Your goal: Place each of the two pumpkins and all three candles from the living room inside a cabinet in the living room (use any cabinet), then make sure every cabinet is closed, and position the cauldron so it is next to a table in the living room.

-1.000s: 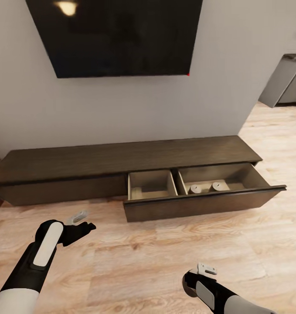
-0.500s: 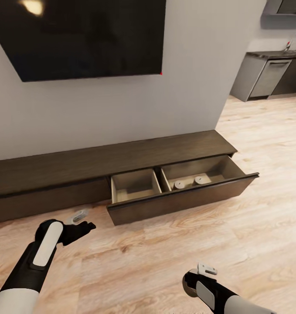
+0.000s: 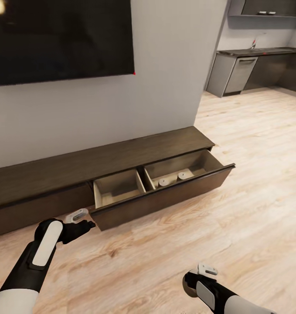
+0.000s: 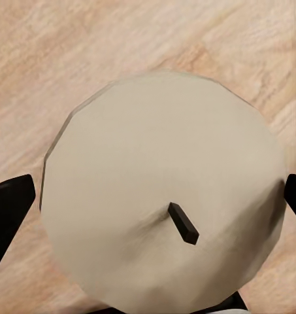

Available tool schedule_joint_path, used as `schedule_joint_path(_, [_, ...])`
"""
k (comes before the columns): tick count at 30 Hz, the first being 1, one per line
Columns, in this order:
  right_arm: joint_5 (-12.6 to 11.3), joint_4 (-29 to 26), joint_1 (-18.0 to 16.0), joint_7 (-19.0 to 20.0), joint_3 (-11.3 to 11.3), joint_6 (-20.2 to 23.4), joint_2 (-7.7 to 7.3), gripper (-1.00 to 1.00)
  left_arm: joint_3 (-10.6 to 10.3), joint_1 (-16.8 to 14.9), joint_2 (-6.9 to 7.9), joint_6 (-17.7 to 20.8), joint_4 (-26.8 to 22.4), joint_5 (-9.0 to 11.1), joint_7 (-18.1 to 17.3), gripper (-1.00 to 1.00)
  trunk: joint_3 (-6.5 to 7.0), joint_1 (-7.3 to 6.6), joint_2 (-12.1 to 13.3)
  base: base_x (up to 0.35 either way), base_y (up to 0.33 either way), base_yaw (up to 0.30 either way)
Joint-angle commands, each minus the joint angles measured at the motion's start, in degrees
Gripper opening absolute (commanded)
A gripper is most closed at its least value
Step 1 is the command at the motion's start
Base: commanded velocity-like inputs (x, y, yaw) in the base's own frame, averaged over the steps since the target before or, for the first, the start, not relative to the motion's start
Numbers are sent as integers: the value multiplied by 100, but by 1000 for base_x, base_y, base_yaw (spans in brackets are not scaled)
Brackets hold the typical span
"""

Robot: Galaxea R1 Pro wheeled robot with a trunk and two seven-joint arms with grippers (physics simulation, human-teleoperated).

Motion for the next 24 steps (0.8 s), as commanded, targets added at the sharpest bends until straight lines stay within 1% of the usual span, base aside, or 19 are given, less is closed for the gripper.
schedule_joint_path(1, [-10,-11,-4,-44,35,31,-2,-100,3,-2,2,14,-7,62,54,100,-4,0,-2,0,0,-277])
schedule_joint_path(24, [-10,104,-4,-36,35,22,6,-100,4,-2,2,14,-7,38,63,100,-4,0,-2,0,0,-277])
